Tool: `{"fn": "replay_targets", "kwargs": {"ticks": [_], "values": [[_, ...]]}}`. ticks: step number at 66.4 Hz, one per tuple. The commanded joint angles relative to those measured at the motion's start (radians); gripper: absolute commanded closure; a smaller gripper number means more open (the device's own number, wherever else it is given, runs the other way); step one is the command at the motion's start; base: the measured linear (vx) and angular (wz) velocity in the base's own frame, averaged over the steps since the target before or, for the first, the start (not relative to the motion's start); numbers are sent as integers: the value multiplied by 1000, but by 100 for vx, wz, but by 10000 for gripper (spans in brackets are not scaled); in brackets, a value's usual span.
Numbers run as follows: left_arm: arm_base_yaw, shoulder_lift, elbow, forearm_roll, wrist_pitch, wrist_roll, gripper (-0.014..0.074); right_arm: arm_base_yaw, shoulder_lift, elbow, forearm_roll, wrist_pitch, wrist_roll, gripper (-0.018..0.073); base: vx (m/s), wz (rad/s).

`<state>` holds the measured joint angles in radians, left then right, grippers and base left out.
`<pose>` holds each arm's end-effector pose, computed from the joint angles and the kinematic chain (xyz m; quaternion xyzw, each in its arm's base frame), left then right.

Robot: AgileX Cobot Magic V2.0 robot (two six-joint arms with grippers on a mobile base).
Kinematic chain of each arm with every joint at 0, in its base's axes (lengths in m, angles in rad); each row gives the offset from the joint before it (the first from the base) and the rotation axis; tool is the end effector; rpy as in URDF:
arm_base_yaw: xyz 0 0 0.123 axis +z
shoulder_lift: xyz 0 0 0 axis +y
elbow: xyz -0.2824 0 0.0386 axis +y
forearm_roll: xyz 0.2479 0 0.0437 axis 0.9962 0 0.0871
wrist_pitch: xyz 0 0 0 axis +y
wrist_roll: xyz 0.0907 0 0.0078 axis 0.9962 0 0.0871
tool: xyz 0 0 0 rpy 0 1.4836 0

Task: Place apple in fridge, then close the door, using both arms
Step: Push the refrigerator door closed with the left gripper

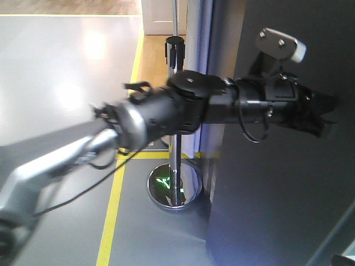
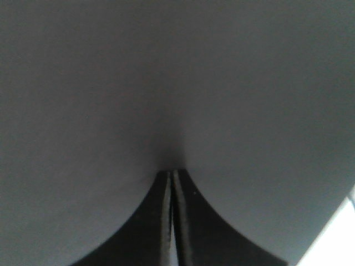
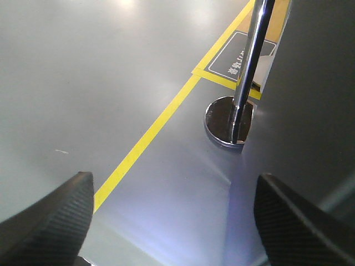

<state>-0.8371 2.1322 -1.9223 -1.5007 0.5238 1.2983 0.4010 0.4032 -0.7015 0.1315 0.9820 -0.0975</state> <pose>0.3093 -0.4110 0.3198 0.3921 0.6455 -0.4790 0.4475 0.0463 0.0304 0.3333 -0.2111 0.8562 0.1352 0.4518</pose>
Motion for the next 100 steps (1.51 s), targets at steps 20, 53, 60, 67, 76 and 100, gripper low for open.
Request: {"fn": "replay_targets", "kwargs": {"ticks": [20,53,60,67,76,100], "values": [[-40,84,-284,30,-27,-10,602,-2,8,-25,9,-62,1,-19,0,0],[-40,-58,-283,806,107,-676,602,-2,8,-25,5,-75,1,-19,0,0],[-40,-114,-281,1047,175,-857,602,-2,8,-25,5,-73,-6,-19,0,0],[-40,-181,-245,1212,255,-968,602,-2,8,-25,5,-74,-11,-19,0,0],[-40,-284,-115,1286,272,-995,602,-2,8,-25,-37,-74,-7,-19,0,0],[35,-691,505,1314,21,-1071,602,-2,8,-25,-262,-114,206,-19,0,0]]}}
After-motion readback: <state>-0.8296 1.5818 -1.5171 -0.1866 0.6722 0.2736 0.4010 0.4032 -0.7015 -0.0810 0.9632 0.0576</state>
